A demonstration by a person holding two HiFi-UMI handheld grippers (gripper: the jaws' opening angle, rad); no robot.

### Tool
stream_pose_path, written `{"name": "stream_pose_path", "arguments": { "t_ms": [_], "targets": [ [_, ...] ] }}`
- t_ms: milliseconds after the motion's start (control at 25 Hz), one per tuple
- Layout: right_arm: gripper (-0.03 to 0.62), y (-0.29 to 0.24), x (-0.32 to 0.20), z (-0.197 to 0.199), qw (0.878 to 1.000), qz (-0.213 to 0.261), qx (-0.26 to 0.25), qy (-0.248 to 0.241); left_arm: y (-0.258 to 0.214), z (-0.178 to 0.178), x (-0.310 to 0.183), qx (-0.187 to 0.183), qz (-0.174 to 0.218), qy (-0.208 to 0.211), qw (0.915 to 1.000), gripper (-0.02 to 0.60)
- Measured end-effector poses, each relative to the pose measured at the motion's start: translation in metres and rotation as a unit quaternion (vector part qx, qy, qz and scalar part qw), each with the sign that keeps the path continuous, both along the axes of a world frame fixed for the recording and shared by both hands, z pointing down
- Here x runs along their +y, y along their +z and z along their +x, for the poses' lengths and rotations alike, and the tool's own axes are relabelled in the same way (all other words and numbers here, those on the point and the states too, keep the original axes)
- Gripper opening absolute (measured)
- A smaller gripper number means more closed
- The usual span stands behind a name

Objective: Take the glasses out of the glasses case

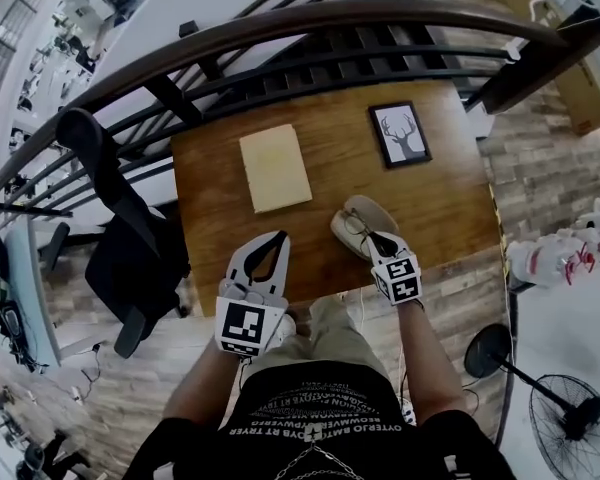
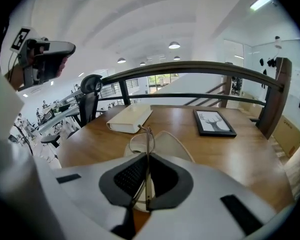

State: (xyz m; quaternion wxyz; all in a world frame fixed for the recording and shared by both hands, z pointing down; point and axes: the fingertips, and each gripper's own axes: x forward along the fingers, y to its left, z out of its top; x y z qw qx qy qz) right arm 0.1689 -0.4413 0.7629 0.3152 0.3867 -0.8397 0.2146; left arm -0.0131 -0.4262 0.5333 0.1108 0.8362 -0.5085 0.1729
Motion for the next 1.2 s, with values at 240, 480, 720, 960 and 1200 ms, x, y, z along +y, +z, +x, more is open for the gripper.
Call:
{"name": "stream_pose_path", "arguments": {
  "t_ms": [240, 480, 720, 960, 1200],
  "targets": [
    [0.028, -0.030, 0.014, -0.003, 1.000, 0.024, -0.004, 0.008, -0.023, -0.018, 0.017, 0.004, 0.013, -0.004, 0.9999, 0.029],
    [0.028, -0.062, 0.028, -0.011, 0.999, 0.049, -0.006, 0.017, -0.039, -0.030, 0.040, 0.009, 0.019, 0.003, 0.9998, 0.029],
    [0.028, -0.100, 0.047, -0.024, 0.996, 0.078, -0.016, 0.027, -0.062, -0.044, 0.057, 0.018, 0.043, 0.005, 0.9989, 0.029],
    [0.028, -0.139, 0.075, -0.039, 0.994, 0.107, -0.023, 0.031, -0.077, -0.059, 0.081, 0.022, 0.056, 0.013, 0.9981, 0.029],
    [0.028, -0.179, 0.104, -0.053, 0.989, 0.138, -0.036, 0.038, -0.085, -0.067, 0.106, 0.027, 0.062, 0.021, 0.9975, 0.029]
  ]
}}
